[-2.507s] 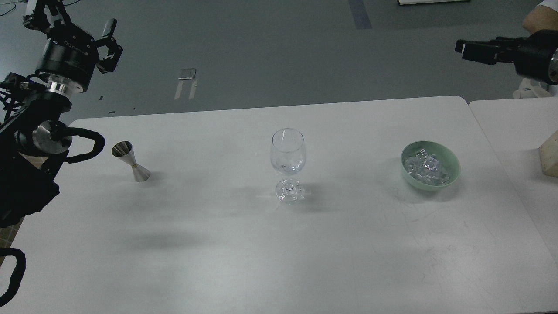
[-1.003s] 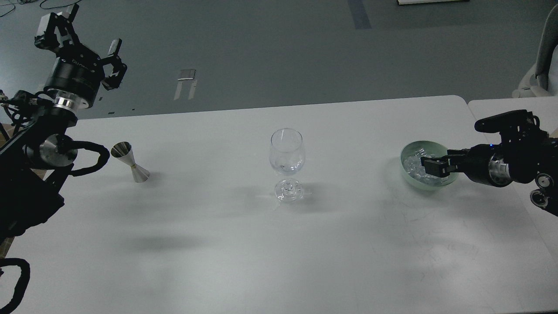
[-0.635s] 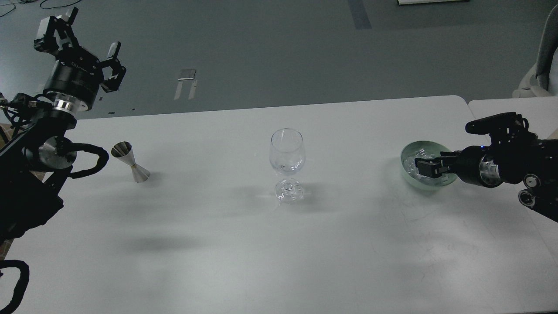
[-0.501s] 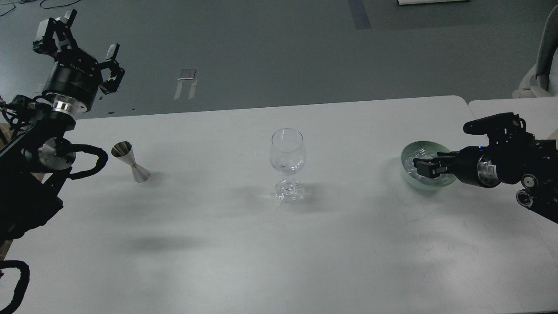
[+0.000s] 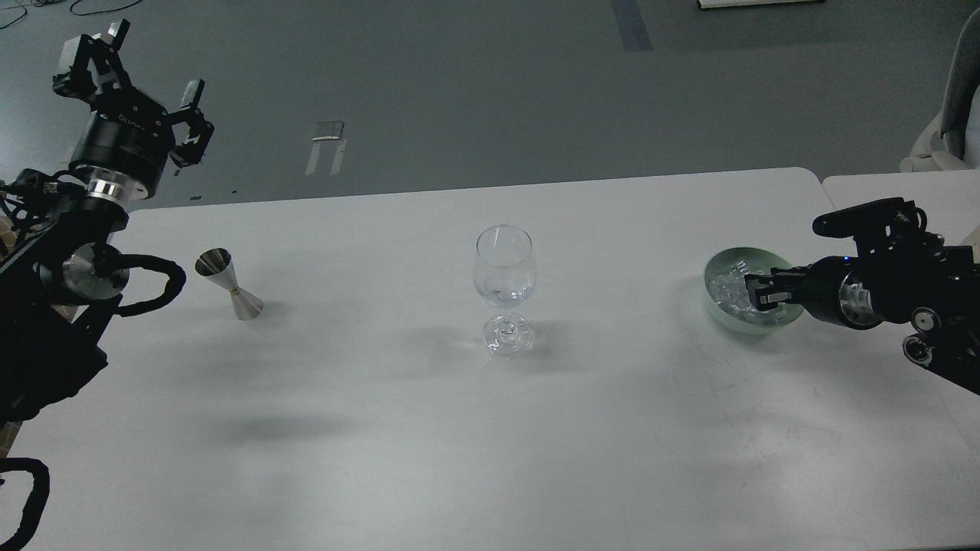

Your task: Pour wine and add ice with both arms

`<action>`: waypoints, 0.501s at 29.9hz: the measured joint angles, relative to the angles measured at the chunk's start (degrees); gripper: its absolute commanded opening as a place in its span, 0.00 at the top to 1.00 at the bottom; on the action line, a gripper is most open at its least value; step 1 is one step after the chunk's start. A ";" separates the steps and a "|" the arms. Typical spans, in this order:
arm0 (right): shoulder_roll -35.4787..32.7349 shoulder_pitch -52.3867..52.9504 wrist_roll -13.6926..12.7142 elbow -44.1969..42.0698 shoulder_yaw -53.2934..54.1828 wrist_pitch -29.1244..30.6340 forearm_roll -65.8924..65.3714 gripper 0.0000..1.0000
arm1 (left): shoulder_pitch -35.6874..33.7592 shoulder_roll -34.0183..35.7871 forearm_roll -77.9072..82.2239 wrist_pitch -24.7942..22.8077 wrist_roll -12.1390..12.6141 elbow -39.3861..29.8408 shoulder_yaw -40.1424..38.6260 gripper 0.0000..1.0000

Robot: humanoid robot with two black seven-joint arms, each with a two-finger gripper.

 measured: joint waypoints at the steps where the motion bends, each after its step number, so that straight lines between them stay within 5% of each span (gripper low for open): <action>1: 0.00 -0.05 -0.03 0.00 0.00 0.00 0.02 0.88 | 0.00 0.02 0.00 0.00 0.00 0.00 0.00 0.02; 3: 0.00 -0.25 -0.09 0.00 -0.02 0.00 0.07 1.00 | -0.01 0.10 0.00 0.00 0.00 0.00 0.00 0.02; 15: -0.70 0.31 0.32 0.44 0.66 -0.12 0.54 1.00 | -0.07 -0.14 0.00 0.06 0.00 1.08 0.00 0.02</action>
